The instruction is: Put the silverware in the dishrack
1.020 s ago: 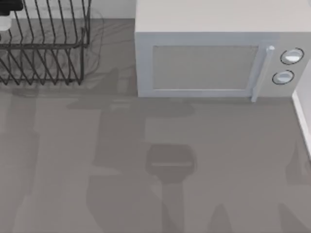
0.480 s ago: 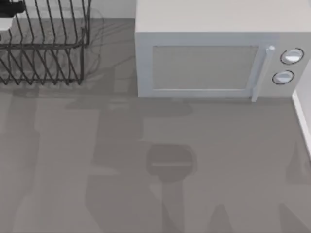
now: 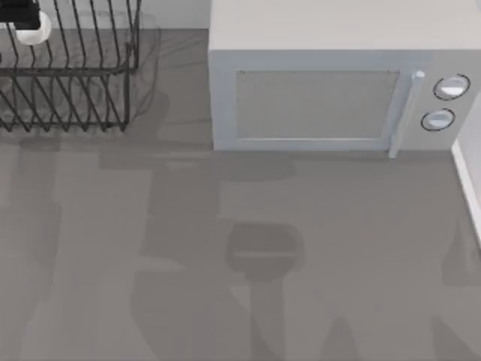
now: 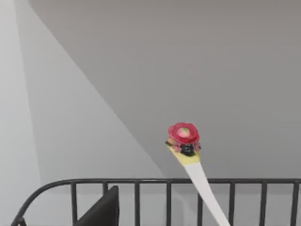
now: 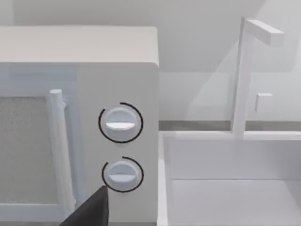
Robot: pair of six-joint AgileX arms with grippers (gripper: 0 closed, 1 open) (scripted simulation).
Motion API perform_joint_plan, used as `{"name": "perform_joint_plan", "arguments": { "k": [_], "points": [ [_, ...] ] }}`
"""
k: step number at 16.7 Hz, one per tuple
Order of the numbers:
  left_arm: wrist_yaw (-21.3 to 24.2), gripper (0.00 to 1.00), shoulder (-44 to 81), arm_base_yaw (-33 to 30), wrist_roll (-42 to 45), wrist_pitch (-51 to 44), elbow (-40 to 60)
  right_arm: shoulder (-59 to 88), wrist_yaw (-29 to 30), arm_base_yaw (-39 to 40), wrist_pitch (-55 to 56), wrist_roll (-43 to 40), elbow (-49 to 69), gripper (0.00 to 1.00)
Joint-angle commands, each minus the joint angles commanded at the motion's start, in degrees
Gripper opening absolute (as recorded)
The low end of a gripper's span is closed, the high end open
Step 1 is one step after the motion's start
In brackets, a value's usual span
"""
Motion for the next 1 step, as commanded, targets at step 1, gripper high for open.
{"name": "perform_joint_plan", "arguments": {
  "k": [1],
  "points": [
    [0.0, 1.0, 0.0, 0.0, 0.0, 0.0, 0.0, 0.0, 0.0, 0.0, 0.0, 0.0, 0.0, 1.0]
  ]
}}
